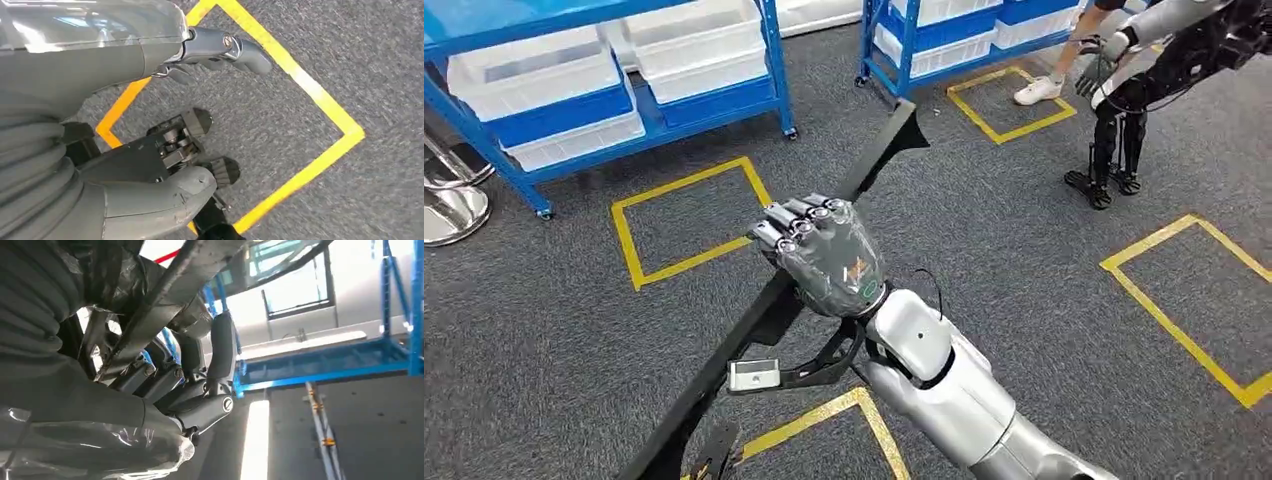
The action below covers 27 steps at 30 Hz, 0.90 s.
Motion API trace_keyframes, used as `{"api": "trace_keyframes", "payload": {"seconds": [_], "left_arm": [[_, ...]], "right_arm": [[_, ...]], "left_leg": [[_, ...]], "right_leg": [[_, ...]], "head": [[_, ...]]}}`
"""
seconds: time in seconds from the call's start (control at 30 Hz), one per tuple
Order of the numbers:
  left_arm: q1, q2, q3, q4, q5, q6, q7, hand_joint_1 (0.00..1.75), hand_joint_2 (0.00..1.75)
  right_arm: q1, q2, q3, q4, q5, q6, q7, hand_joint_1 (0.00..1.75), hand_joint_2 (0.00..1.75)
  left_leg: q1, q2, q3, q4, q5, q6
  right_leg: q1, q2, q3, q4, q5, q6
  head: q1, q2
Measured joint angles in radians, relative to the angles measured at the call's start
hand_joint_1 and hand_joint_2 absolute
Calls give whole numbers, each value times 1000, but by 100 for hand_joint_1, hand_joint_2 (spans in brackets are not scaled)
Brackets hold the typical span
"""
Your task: Take the parts from the cabinet and place them on the table.
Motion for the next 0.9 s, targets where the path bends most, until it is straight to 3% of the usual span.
{"api": "trace_keyframes", "payload": {"seconds": [0.03, 0.07, 0.1, 0.17, 0.2, 0.23, 0.27, 0.3, 0.33, 0.37, 0.4, 0.5, 0.53, 0.57, 0.6, 0.67, 0.7, 0.73, 0.77, 0.83, 0.87, 0.9], "left_arm": [[0, -1, 0, 0, 0, -5, 0, 0, 175], [1, -1, -1, 0, 1, -8, -1, 0, 175], [2, -1, -1, 0, 2, -10, -2, 0, 175], [12, -1, -1, 0, 5, -12, -2, 0, 175], [15, 0, -1, 0, 6, -12, -1, 0, 175], [18, 0, -1, 0, 7, -13, -2, 0, 175], [18, 0, -1, 0, 7, -16, -2, 0, 175], [18, 0, -1, 0, 8, -19, -3, 0, 175], [17, 0, -1, 0, 8, -21, -6, 0, 175], [18, 0, -1, 0, 8, -23, -9, 0, 175], [19, 1, -1, 0, 8, -24, -15, 0, 175], [16, 1, -2, 0, 9, -18, -34, 0, 175], [15, -2, -2, 0, 13, -19, -38, 0, 175], [13, -4, -2, 0, 19, -17, -42, 0, 175], [10, -4, -2, 0, 27, -12, -39, 0, 175], [11, -3, 6, 0, 57, -10, 3, 0, 175], [13, -2, 16, 0, 75, -13, 21, 0, 175], [13, 0, 24, 0, 84, -17, 29, 0, 175], [13, 1, 31, 0, 92, -19, 40, 0, 175], [13, 2, 41, 0, 97, -19, 55, 0, 175], [13, 2, 45, 0, 101, -19, 56, 0, 175], [13, 3, 51, 0, 105, -23, 55, 0, 175]], "right_arm": [[1, 0, -2, 0, 3, 0, 3, 175, 175], [0, -1, -5, 0, 5, -1, 5, 175, 175], [1, -1, -7, 0, 5, 0, 6, 175, 175], [6, -2, -7, 1, 5, 0, 6, 175, 175], [10, -3, -8, 1, 5, 0, 7, 175, 175], [13, -5, -8, 1, 5, 0, 7, 175, 175], [15, -6, -8, 1, 6, 0, 8, 175, 175], [15, -7, -10, 0, 8, 0, 8, 175, 175], [15, -7, -12, 0, 9, 0, 9, 175, 175], [16, -8, -13, 0, 10, 0, 10, 175, 175], [15, -10, -16, 1, 11, 0, 10, 175, 175], [29, -16, -27, 0, 16, -2, 11, 175, 175], [30, -18, -31, 0, 17, -2, 11, 175, 175], [30, -20, -35, -1, 19, -2, 11, 175, 175], [26, -21, -37, 0, 19, -2, 11, 175, 175], [25, -21, -36, 0, 20, -1, 10, 175, 175], [25, -21, -34, 1, 20, -1, 10, 175, 175], [25, -21, -33, 1, 20, 0, 10, 175, 175], [25, -21, -31, 1, 20, 0, 10, 175, 175], [24, -18, -29, 0, 19, 0, 10, 175, 175], [23, -16, -29, 0, 18, 0, 11, 175, 175], [20, -14, -28, 0, 18, 0, 11, 175, 175]], "left_leg": [[4, -5, -5, 2, -9, -5], [6, -55, -11, 33, -38, -9], [8, -88, -39, 100, -81, -9], [9, -111, -114, 264, -151, -14], [9, -113, -139, 313, -159, -14], [9, -114, -142, 313, -143, -12], [9, -115, -122, 268, -108, -10], [9, -120, -87, 188, -58, -6], [9, -135, -48, 101, -11, -1], [10, -182, -25, 40, 3, 6], [13, -202, -19, 29, 4, 9], [5, -179, -15, 16, -3, 15], [20, -165, -10, -2, 6, 26], [15, -152, -5, -8, 10, 31], [14, -142, -4, -9, 12, 36], [9, -114, -3, -8, 9, 41], [8, -98, -4, -7, 8, 42], [8, -85, -3, -7, 7, 41], [8, -73, -2, -5, 4, 40], [9, -53, 3, -1, -4, 33], [7, -46, 5, 5, -12, 26], [-2, -38, 1, 11, -17, 18]], "right_leg": [[-12, 12, 5, -8, 6, -8], [-13, 21, 5, -11, 9, -13], [-13, 31, 4, -11, 10, -18], [-10, 57, 1, -11, 11, -22], [-8, 73, -2, -10, 11, -22], [-8, 87, -2, -8, 12, -22], [-7, 102, -2, -5, 12, -22], [-7, 116, -1, -2, 11, -21], [-7, 129, 1, 0, 10, -20], [-10, 139, -2, 2, 9, -18], [-5, 148, -8, 8, 11, -11], [-16, 175, -22, -1, 24, 9], [-9, 179, -23, 1, 22, 16], [-6, 128, -30, 17, 8, 19], [-6, 88, -52, 63, -24, 20], [-12, 61, -123, 213, -94, 27], [-16, 58, -155, 276, -110, 32], [-20, 55, -164, 292, -105, 34], [-24, 50, -148, 261, -78, 37], [-29, 29, -62, 108, 2, 37], [-26, -16, -19, 21, 18, 35], [-7, -36, -11, 10, 6, 32]], "head": [[0, 0], [0, 0], [-1, 0], [0, 0], [-1, 0], [0, 0], [-1, 0], [0, 0], [-1, 0], [0, 0], [0, 0], [0, 0], [0, 0], [1, 0], [6, 0], [6, 0], [7, 0], [6, 0], [7, 0], [7, 0], [7, 0], [7, 0]]}}
